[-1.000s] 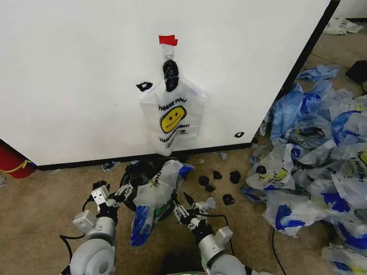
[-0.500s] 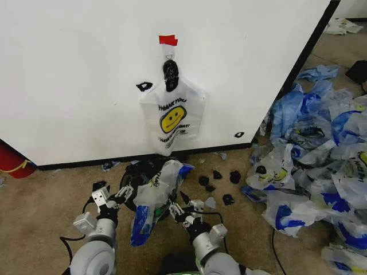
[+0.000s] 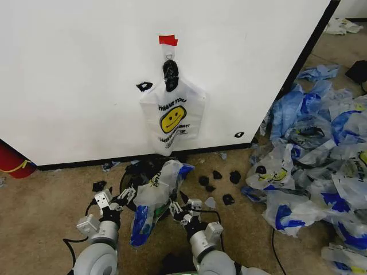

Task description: Pick up the garbage bag from the wall and place it over the trash bin.

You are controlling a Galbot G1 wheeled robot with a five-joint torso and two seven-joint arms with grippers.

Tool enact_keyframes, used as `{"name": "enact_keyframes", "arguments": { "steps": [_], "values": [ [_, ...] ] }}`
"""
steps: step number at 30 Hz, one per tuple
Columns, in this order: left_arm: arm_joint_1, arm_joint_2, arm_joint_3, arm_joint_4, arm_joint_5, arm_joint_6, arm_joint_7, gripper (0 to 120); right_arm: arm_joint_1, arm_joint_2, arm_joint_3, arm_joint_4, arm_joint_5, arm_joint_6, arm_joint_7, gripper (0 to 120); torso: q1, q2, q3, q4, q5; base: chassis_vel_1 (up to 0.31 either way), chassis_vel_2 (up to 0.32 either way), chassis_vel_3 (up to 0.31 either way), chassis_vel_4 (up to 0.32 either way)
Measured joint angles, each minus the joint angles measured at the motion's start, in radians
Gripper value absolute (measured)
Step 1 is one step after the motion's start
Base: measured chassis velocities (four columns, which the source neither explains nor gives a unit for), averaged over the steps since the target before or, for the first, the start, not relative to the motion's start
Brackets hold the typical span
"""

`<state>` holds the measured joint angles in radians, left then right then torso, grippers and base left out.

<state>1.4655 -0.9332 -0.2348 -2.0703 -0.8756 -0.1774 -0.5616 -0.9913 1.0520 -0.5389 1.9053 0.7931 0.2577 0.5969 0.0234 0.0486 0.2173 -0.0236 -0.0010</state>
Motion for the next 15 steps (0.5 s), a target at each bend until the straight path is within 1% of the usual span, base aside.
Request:
{"name": "enact_keyframes", "arguments": {
  "steps": [6, 11, 15],
  "values": [
    [-0.004, -0.001, 0.003, 0.002, 0.001, -0.001, 0.001, 93, 0.012, 0.009, -0.003, 0.007, 0.001, -0.011, 0.017, 47, 0.0, 0.0, 0.0, 0.0, 0.0, 0.0, 0.0, 0.0, 0.0],
    [-0.004, -0.006, 0.01, 0.004, 0.004, -0.002, 0.001, 93, 0.034, 0.038, -0.012, 0.003, 0.016, -0.041, 0.066, 47, 0.0, 0.0, 0.0, 0.0, 0.0, 0.0, 0.0, 0.0, 0.0],
    [-0.002, -0.008, 0.011, 0.005, 0.007, -0.003, 0.001, 93, 0.037, 0.048, -0.018, -0.002, 0.018, -0.055, 0.091, 47, 0.0, 0.0, 0.0, 0.0, 0.0, 0.0, 0.0, 0.0, 0.0]
  ]
}}
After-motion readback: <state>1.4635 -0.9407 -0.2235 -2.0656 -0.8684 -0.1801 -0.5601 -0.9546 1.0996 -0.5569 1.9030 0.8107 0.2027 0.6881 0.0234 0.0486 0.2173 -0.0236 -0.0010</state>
